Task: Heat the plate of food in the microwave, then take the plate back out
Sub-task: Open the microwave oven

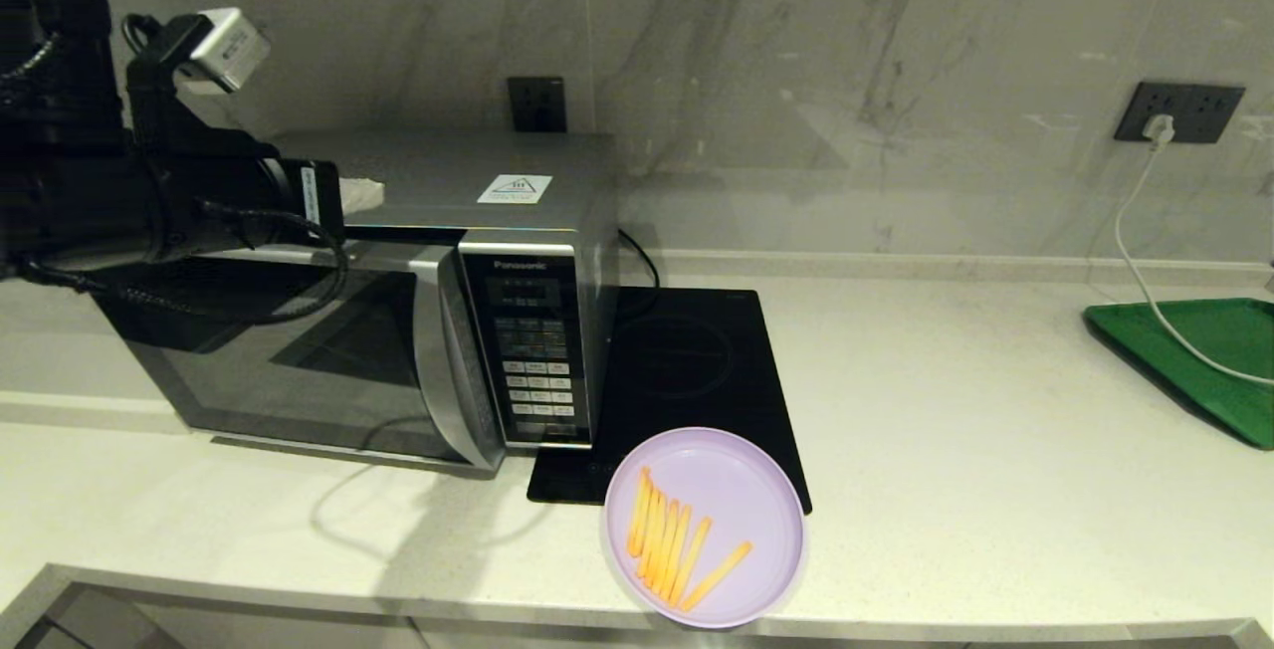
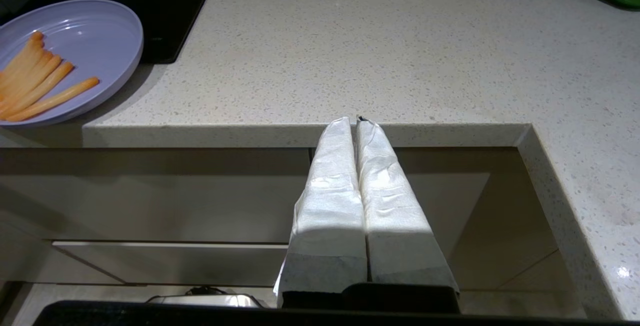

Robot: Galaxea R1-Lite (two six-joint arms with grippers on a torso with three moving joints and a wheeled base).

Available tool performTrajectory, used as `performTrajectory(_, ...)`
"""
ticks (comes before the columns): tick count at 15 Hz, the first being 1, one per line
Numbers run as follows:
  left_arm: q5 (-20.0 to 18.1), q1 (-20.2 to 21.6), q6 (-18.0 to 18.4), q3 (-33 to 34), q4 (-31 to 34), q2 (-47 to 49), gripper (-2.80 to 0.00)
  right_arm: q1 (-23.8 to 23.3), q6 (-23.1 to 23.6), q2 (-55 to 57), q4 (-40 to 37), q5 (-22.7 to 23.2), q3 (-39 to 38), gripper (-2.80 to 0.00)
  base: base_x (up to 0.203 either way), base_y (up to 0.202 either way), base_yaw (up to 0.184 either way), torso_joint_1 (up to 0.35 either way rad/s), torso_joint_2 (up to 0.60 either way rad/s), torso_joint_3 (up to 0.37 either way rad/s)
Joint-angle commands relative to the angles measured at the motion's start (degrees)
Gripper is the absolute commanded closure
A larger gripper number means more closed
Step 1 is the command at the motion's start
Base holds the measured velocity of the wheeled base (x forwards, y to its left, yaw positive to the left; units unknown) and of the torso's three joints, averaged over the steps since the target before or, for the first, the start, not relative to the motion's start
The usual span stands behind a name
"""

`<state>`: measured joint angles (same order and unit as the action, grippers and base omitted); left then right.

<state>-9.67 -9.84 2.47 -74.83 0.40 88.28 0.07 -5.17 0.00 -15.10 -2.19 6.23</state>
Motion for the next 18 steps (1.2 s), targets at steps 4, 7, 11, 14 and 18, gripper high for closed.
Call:
performTrajectory(4, 5.46, -3.22, 0.17, -4.45, 1.63, 5.17, 0.00, 0.01, -0.02, 0.00, -0.10, 0.00, 0.01, 0.00, 0.000, 0.000, 0.000, 0.000, 0.00, 0.000)
performTrajectory(7, 6.67, -4.19, 0.08, -4.45, 3.29, 6.00, 0.00, 0.01, -0.02, 0.00, -0.10, 0.00, 0.01, 0.00, 0.000, 0.000, 0.000, 0.000, 0.00, 0.000)
performTrajectory(11, 9.93, -5.19, 0.07, -4.44, 6.01, 6.02, 0.00, 0.01, -0.02, 0.08, -0.10, 0.00, 0.01, 0.00, 0.000, 0.000, 0.000, 0.000, 0.00, 0.000)
performTrajectory(14, 10.46, -5.33, 0.16, -4.36, 7.37, 5.44, 0.00, 0.01, -0.02, 0.00, -0.10, 0.00, 0.01, 0.00, 0.000, 0.000, 0.000, 0.000, 0.00, 0.000)
performTrajectory(18, 11.05, -5.89, 0.11, -4.15, 13.43, 2.06, 0.00, 0.10, -0.02, 0.00, -0.10, 0.00, 0.01, 0.00, 0.000, 0.000, 0.000, 0.000, 0.00, 0.000)
